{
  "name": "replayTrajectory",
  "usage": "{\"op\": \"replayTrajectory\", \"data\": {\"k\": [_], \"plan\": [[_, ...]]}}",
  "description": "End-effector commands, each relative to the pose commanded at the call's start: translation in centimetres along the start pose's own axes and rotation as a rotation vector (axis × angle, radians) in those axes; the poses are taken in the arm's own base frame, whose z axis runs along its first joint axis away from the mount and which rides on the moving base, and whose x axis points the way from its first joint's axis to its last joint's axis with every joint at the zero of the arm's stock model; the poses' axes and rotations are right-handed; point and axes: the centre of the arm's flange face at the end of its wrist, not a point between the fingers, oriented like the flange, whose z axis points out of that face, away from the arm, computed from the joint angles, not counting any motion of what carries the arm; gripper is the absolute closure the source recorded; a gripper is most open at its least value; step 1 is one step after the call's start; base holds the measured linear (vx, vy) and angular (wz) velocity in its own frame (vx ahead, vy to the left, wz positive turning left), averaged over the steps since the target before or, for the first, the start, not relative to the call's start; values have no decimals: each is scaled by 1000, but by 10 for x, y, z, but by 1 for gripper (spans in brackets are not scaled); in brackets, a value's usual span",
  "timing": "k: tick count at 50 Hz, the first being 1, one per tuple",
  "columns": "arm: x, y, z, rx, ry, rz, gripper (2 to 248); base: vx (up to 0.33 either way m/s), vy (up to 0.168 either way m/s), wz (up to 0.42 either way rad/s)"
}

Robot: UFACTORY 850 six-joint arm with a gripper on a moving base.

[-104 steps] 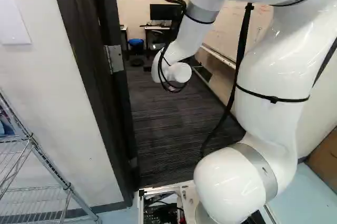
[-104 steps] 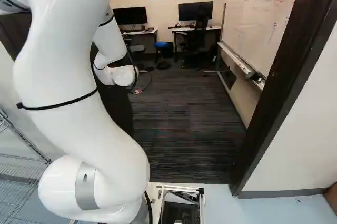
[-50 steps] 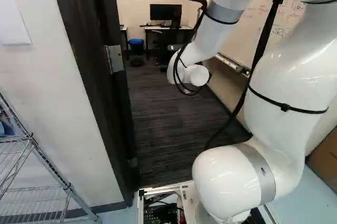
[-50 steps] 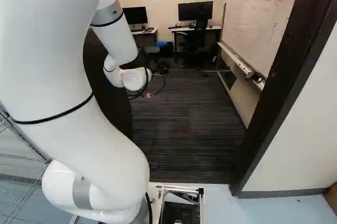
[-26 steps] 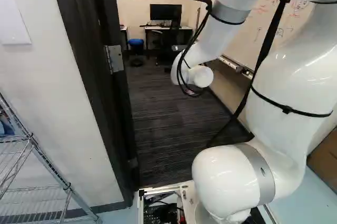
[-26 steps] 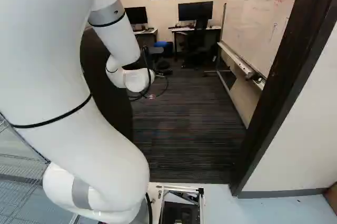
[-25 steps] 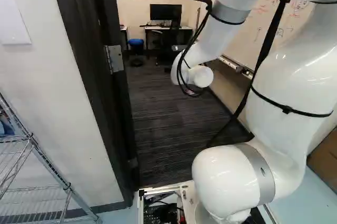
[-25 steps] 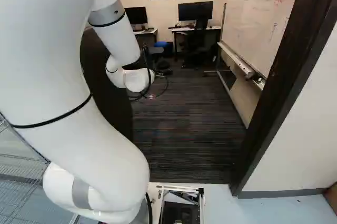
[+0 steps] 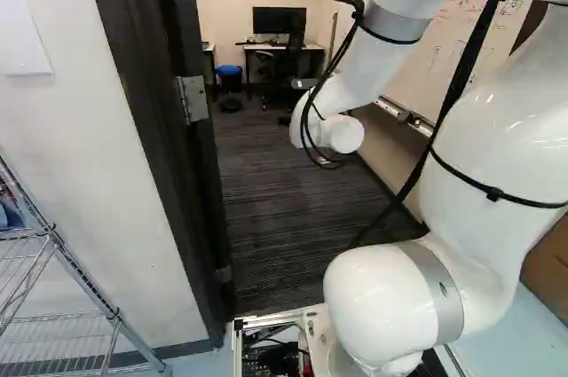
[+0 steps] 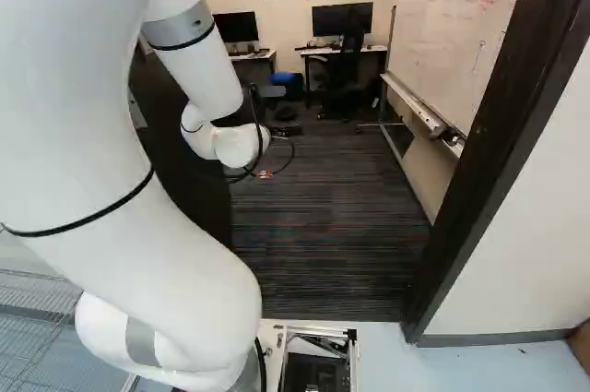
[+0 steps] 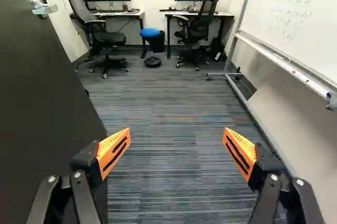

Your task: Open the door and move inside

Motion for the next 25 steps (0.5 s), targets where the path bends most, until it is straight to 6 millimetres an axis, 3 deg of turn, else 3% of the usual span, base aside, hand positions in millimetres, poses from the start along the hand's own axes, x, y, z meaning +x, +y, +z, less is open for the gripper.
{"op": "replayTrajectory", "data": {"k": [25], "plan": [[-28, 2, -45, -9, -3, 5, 3, 0, 0, 0]]}}
